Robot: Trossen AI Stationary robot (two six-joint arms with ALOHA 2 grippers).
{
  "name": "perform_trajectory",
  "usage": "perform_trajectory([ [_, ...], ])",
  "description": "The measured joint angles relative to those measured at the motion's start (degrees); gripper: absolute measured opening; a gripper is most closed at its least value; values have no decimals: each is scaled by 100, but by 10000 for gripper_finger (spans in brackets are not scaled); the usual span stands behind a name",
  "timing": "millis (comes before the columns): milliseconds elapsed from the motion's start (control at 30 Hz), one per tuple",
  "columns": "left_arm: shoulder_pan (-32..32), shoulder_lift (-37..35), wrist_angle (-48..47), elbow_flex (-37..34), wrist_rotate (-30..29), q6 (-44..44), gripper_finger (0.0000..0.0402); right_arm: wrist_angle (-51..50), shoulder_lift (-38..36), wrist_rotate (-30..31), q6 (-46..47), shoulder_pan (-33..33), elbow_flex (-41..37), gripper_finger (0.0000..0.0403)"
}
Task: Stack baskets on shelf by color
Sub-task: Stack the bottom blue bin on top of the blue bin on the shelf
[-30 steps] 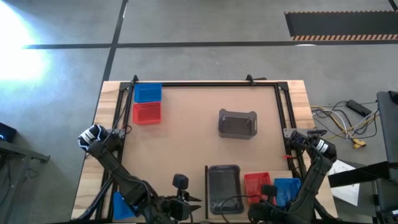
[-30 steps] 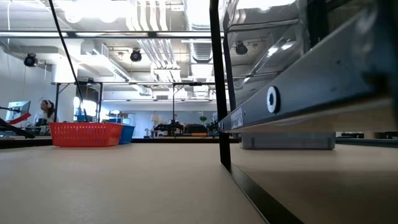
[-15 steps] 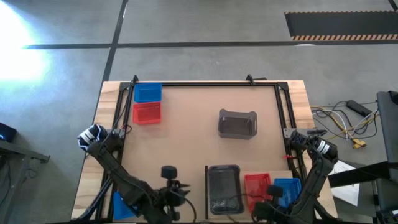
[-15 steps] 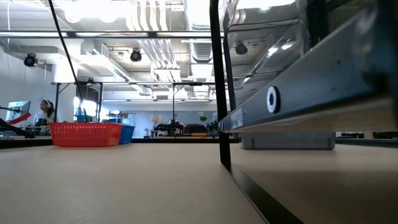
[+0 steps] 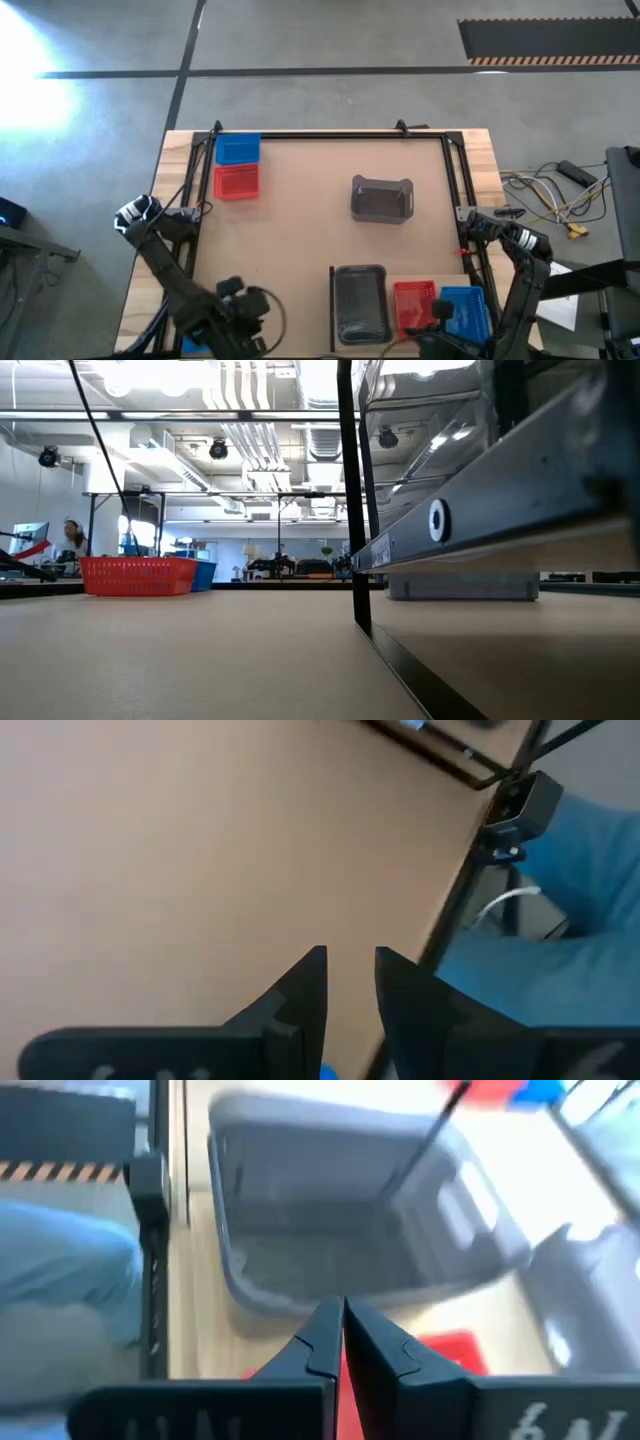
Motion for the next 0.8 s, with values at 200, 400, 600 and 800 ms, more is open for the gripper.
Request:
perform_trajectory([
  [200,-531,11,80,-724,610,-2708,70,12,227,661,-319,205,-25,9],
  [400,-788,13,171,-1480,1332,-3948,98,8,382,650,-476,224,-30,9],
  [600,-792,-5,698,-1881,1155,-4285,194,6,403,616,-509,252,-31,9],
  [800,-773,8,763,-2161,952,-4843,280,12,403,614,-501,252,-32,9],
])
